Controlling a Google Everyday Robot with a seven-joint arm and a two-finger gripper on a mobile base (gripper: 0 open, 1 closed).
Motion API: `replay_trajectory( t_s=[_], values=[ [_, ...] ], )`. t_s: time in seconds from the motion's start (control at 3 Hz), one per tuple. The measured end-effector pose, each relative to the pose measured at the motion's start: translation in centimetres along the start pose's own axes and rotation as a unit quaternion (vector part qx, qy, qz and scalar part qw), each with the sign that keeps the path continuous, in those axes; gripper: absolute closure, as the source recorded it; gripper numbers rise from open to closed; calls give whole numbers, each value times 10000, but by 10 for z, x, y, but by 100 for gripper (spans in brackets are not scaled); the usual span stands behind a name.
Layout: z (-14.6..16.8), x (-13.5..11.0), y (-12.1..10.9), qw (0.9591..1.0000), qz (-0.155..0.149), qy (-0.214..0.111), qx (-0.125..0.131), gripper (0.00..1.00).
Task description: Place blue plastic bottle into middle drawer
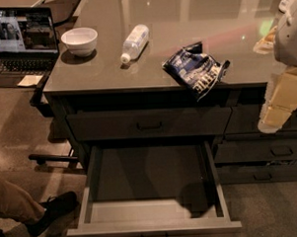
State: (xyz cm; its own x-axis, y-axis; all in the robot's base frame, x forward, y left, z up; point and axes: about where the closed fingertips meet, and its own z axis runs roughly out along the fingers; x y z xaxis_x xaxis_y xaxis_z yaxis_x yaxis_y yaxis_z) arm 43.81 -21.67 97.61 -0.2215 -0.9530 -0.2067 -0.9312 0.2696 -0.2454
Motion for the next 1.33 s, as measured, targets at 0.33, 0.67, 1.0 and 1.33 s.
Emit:
replay_trajectory(
  t_s=[0.33, 0.67, 1.0, 1.33],
  values=[
    [0, 0, 0, 10000, 0, 0, 0, 0],
    [-1, -16, -14, 9990, 285, -308, 120, 0],
    [3, -55, -41, 9936, 761, -813, 174, 0],
    [16, -102, -76, 9818, 1374, -1300, 162, 0]
  ],
)
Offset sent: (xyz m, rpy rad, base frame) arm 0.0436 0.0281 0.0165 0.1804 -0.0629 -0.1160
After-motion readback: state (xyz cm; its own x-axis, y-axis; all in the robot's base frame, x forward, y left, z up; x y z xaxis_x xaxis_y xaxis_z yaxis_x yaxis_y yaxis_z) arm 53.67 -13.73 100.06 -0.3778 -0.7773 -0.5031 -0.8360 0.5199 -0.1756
